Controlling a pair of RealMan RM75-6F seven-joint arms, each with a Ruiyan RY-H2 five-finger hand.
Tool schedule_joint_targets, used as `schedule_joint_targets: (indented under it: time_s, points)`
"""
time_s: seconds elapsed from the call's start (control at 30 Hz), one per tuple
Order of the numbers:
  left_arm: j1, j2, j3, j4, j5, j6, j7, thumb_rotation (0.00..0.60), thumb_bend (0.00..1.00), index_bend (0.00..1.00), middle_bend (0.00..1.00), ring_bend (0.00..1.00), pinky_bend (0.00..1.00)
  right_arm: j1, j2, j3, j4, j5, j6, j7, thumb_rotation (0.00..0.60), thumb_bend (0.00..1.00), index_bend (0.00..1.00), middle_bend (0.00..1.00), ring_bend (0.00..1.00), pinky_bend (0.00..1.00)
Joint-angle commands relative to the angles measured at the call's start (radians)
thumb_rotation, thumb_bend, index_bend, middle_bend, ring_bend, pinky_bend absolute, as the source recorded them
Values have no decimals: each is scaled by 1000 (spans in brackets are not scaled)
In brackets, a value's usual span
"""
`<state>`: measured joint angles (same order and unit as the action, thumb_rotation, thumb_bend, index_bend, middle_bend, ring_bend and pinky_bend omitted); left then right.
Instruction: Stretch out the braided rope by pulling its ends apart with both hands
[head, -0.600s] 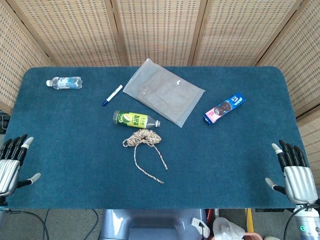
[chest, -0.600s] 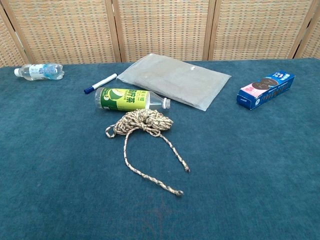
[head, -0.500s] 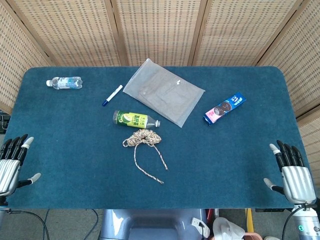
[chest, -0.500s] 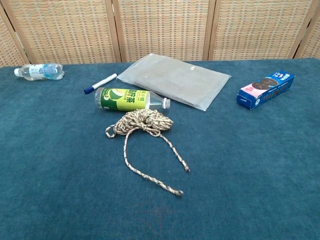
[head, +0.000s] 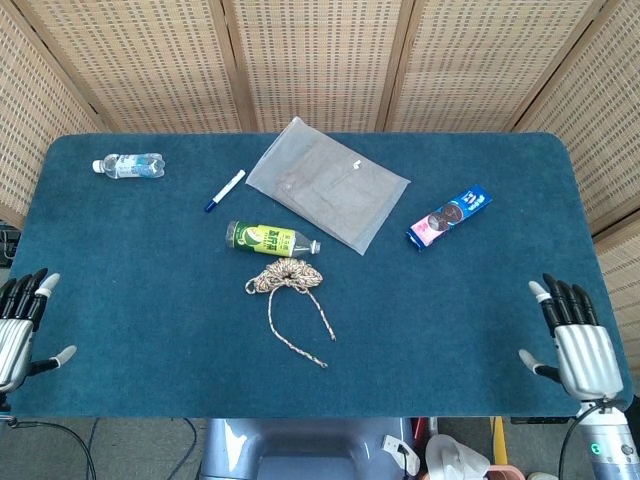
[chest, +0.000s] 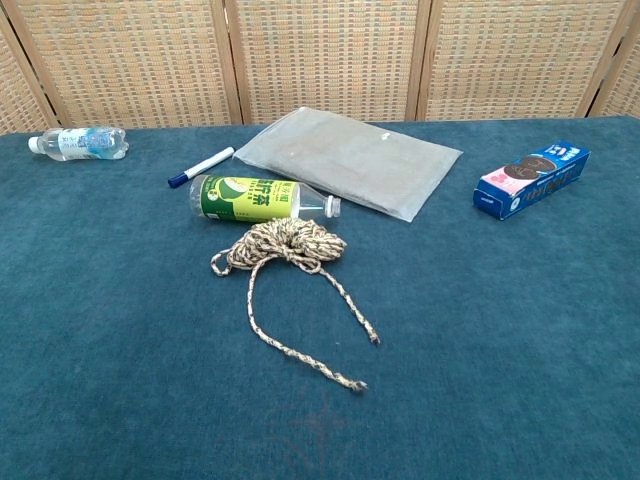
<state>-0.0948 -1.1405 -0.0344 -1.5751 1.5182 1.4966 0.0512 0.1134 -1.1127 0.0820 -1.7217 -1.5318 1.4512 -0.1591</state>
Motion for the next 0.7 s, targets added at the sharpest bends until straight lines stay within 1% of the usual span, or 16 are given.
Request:
schedule_joint_targets:
  time_s: [0.03, 0.07, 0.13, 0.2, 0.27, 0.4, 0.5, 0.57, 0.6, 0.7]
  points:
    - [-2, -3, -4, -2, -8, -5, 8, 600, 0, 0, 0, 0, 0, 99, 13, 20, -45, -36, -117, -43, 600, 974, 201, 0, 0, 0]
    - [-3, -6, -7, -2, -15, -6, 14, 600, 0, 0, 0, 0, 0, 135, 10, 26, -54, -48, -159, -52, 600, 996, 225, 0, 0, 0]
    - [-6, -12, -13, 0, -24, -10, 26, 600, 0, 0, 0, 0, 0, 191, 4, 37, -62, -58, -231, -61, 600, 1000, 260, 0, 0, 0]
    - [-10, -18, -18, -1, -33, -16, 36, 600, 0, 0, 0, 0, 0, 259, -16, 60, -46, -67, -302, -126, 600, 1000, 272, 0, 0, 0]
    - [-13, -23, -21, -2, -41, -21, 50, 600, 0, 0, 0, 0, 0, 312, -41, 76, -43, -62, -362, -160, 600, 1000, 277, 0, 0, 0]
    - [-23, -35, -32, -4, -73, -42, 85, 600, 0, 0, 0, 0, 0, 419, -92, 97, -44, -33, -496, -128, 600, 1000, 291, 0, 0, 0]
    - [-31, -45, -38, -1, -95, -61, 107, 600, 0, 0, 0, 0, 0, 494, -153, 103, -9, -29, -575, -130, 600, 1000, 314, 0, 0, 0]
    - [-40, -55, -42, -2, -108, -76, 127, 600, 0, 0, 0, 0, 0, 573, -260, 111, 63, -23, -649, -159, 600, 1000, 315, 0, 0, 0]
    - [-42, -58, -43, -4, -113, -79, 137, 600, 0, 0, 0, 0, 0, 595, -303, 114, 101, -6, -666, -172, 600, 1000, 316, 0, 0, 0]
    - [-45, -62, -44, -6, -118, -81, 150, 600, 0, 0, 0, 0, 0, 624, -359, 116, 145, 19, -683, -189, 600, 1000, 323, 0, 0, 0]
